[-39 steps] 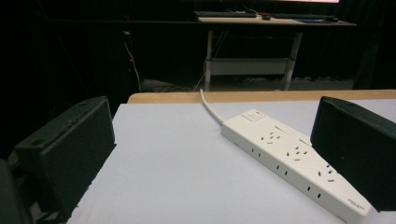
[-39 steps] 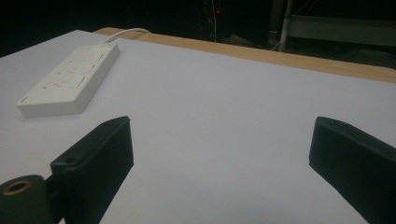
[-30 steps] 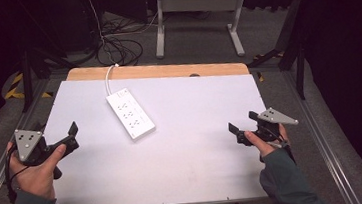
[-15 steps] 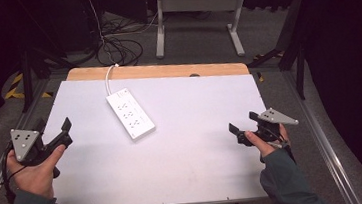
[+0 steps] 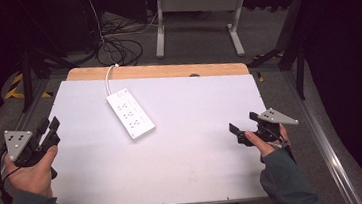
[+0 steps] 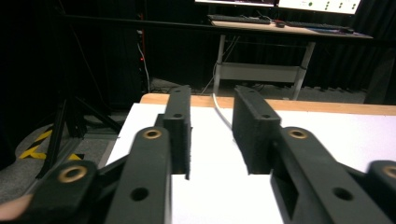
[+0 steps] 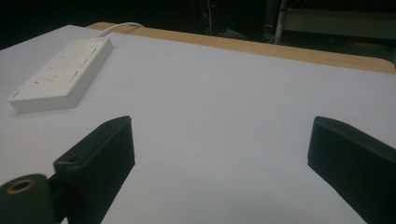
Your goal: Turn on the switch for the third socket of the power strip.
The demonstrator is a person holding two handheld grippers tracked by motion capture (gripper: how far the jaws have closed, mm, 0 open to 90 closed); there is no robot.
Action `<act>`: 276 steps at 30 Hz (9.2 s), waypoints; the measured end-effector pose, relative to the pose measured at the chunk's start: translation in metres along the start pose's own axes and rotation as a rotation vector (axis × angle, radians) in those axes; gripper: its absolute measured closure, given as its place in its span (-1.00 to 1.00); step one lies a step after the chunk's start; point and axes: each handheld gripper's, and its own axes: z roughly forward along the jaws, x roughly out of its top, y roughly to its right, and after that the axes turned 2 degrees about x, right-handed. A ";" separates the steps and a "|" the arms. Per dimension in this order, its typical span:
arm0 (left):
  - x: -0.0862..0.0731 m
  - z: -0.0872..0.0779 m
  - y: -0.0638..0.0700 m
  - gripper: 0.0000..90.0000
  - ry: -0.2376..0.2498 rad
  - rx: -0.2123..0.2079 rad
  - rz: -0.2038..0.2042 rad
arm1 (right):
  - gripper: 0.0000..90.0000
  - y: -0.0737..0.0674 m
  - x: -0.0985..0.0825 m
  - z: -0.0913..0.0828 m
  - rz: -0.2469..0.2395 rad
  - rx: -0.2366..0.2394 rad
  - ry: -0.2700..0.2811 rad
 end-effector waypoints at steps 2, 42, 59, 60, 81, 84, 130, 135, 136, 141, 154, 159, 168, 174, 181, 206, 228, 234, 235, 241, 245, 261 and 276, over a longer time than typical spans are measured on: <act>0.000 0.000 0.001 0.66 0.002 0.002 -0.002 | -0.83 0.000 0.000 0.000 0.000 0.000 0.000; 0.003 0.033 0.027 1.00 -0.061 -0.095 0.142 | -0.83 -0.001 -0.001 0.001 -0.020 -0.011 -0.012; 0.001 0.058 0.048 1.00 -0.114 -0.151 0.206 | -0.83 -0.001 -0.001 0.001 -0.023 -0.009 -0.013; 0.000 0.060 0.048 1.00 -0.118 -0.156 0.210 | -0.83 -0.001 -0.001 0.001 -0.023 -0.009 -0.014; -0.002 0.077 0.068 1.00 -0.156 -0.223 0.267 | -0.83 -0.001 -0.001 0.001 -0.024 -0.008 -0.013; -0.002 0.079 0.072 1.00 -0.158 -0.234 0.277 | -0.83 -0.001 -0.001 0.001 -0.025 -0.008 -0.014; -0.018 0.113 0.124 1.00 -0.265 -0.383 0.388 | -0.82 -0.001 -0.001 0.003 -0.028 -0.004 -0.021; -0.022 0.118 0.131 1.00 -0.284 -0.400 0.394 | -0.82 -0.001 -0.001 0.003 -0.028 -0.005 -0.022; -0.023 0.120 0.132 1.00 -0.287 -0.400 0.404 | -0.82 -0.001 -0.001 0.003 -0.028 -0.005 -0.021; -0.025 0.123 0.135 1.00 -0.300 -0.406 0.417 | -0.82 -0.001 -0.001 0.003 -0.028 -0.004 -0.022; -0.034 0.133 0.147 1.00 -0.352 -0.438 0.424 | -0.82 -0.001 -0.001 0.003 -0.029 -0.002 -0.022; -0.037 0.136 0.150 1.00 -0.371 -0.445 0.433 | -0.82 -0.001 -0.001 0.003 -0.029 -0.001 -0.022; -0.044 0.141 0.157 1.00 -0.394 -0.454 0.445 | -0.82 -0.001 -0.001 0.003 -0.031 -0.002 -0.024; -0.046 0.146 0.160 1.00 -0.400 -0.450 0.450 | -0.81 -0.002 -0.001 0.003 -0.029 0.000 -0.022; -0.049 0.149 0.159 1.00 -0.415 -0.436 0.466 | -0.81 -0.001 -0.002 0.002 -0.027 -0.001 -0.021; -0.052 0.156 0.163 1.00 -0.432 -0.418 0.506 | -0.81 -0.002 -0.002 0.002 -0.026 -0.003 -0.026; -0.040 0.151 0.145 1.00 -0.389 -0.393 0.385 | -0.81 -0.001 -0.003 0.003 -0.029 -0.003 -0.029; -0.023 0.129 0.140 1.00 -0.343 -0.424 0.343 | -0.81 -0.001 -0.002 0.003 -0.029 -0.003 -0.030; -0.023 0.129 0.140 1.00 -0.343 -0.424 0.343 | -0.81 -0.001 -0.002 0.003 -0.029 -0.003 -0.030; -0.011 0.102 0.120 1.00 -0.299 -0.428 0.278 | -0.81 -0.003 -0.001 0.004 -0.032 -0.005 -0.028; -0.002 0.087 0.105 1.00 -0.261 -0.428 0.223 | -0.81 -0.004 -0.001 0.007 -0.043 -0.002 -0.037; 0.006 0.039 0.060 1.00 -0.176 -0.365 0.119 | -0.81 -0.004 0.000 0.008 -0.040 -0.006 -0.037; 0.007 0.023 0.042 1.00 -0.132 -0.321 0.089 | -0.81 -0.005 0.001 0.008 -0.042 -0.005 -0.035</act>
